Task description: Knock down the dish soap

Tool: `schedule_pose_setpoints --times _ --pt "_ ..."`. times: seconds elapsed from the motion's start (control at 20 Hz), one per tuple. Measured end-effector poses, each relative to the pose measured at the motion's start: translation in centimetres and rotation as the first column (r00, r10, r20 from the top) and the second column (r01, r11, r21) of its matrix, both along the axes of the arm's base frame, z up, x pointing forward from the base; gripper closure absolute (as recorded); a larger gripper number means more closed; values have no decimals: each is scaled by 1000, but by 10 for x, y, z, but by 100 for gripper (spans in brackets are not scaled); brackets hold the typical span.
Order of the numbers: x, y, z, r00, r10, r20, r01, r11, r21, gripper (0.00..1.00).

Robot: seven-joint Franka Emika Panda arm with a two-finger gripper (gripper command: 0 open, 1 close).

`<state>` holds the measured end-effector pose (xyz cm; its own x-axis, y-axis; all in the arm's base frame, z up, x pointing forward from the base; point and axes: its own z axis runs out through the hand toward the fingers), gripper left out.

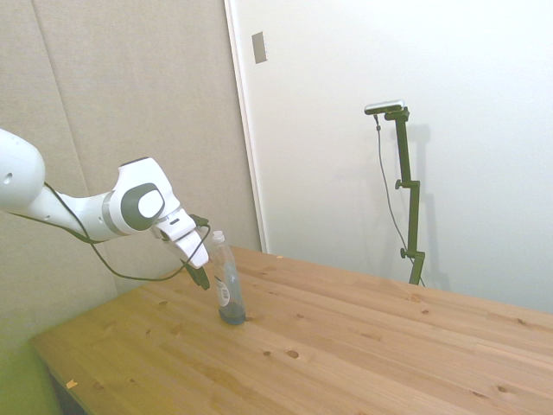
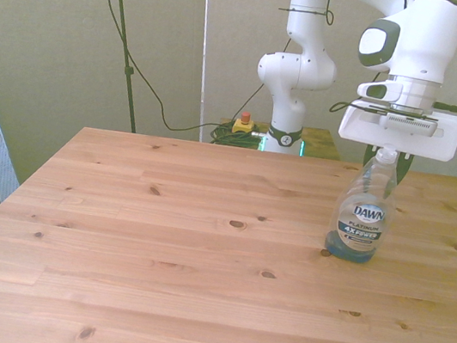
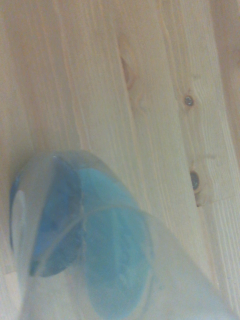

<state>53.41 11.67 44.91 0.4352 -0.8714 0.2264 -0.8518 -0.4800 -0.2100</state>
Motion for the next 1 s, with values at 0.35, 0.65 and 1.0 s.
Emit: schedule_pose_setpoints --times 0.35,0.65,1.0 --pt "43 -27 12 998 -48 37 49 998 -26 100" --pt "102 -56 6 992 -92 89 96 995 -36 100" --pt "156 -89 -1 975 -155 158 164 985 -46 100"
